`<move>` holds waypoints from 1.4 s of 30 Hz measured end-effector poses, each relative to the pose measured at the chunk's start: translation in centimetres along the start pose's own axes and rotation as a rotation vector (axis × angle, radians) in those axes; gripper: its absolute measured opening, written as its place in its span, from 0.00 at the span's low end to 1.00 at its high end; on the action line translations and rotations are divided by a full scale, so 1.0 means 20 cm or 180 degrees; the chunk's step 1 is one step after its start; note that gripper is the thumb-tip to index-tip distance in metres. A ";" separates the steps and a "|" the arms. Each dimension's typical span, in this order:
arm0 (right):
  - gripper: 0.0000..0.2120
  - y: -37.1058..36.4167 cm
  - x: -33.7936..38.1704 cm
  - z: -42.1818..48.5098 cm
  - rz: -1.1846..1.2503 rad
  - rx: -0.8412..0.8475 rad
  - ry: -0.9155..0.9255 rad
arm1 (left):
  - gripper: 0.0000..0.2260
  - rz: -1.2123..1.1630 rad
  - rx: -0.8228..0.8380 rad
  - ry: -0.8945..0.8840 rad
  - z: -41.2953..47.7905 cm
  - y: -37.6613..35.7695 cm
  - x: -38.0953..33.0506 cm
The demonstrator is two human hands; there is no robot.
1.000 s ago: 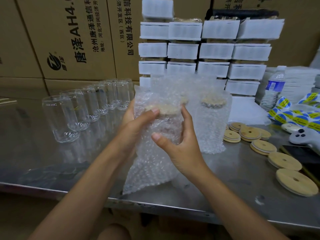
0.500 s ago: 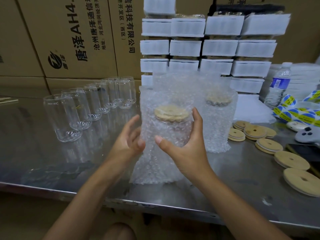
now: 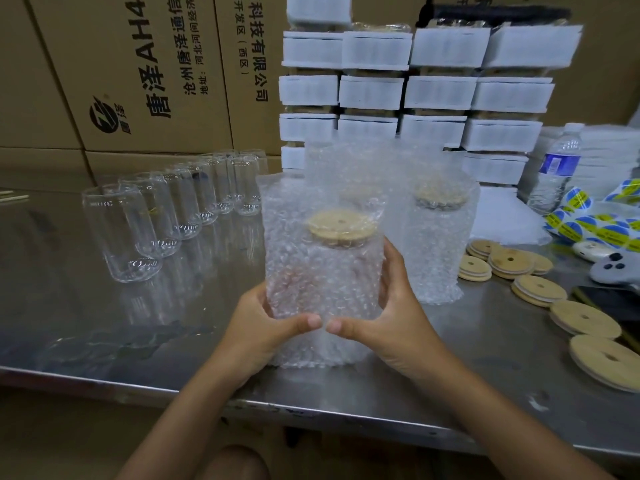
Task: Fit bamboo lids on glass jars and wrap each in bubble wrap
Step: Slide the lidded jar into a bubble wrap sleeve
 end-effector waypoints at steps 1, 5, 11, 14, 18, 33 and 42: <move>0.52 0.00 -0.01 0.00 0.0014 0.0108 -0.0039 | 0.20 -0.0009 -0.0043 -0.0016 0.00 -0.01 0.00; 0.38 -0.01 -0.02 -0.02 0.0144 0.0186 -0.0086 | 0.22 -0.0065 -0.0027 -0.0014 -0.01 -0.01 0.00; 0.39 -0.03 -0.01 -0.02 0.0280 0.0215 -0.0050 | 0.44 -0.0243 0.0504 0.0412 0.02 0.03 0.01; 0.39 -0.03 -0.02 -0.02 0.0314 0.0188 -0.0049 | 0.37 -0.0167 0.0941 0.0374 0.02 0.02 -0.02; 0.33 -0.05 -0.02 -0.01 0.0356 0.0002 -0.0056 | 0.32 0.0299 0.1155 0.0113 0.01 -0.02 -0.07; 0.37 -0.30 0.10 0.25 0.0742 0.0577 -0.0083 | 0.23 0.0296 0.0311 -0.0130 0.08 0.22 -0.14; 0.26 -0.25 -0.12 0.22 -0.0750 0.1048 -0.0191 | 0.23 0.0097 -0.0548 0.0284 0.31 0.38 -0.02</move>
Point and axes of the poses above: each hand's wrist, its own z-axis towards the middle knuckle, its own y-axis out of the back of the hand, x = y × z, the point moved 1 cm from there along z, towards the middle knuckle, and after that the axes turned 4 degrees about -y, right-handed, at the moved point
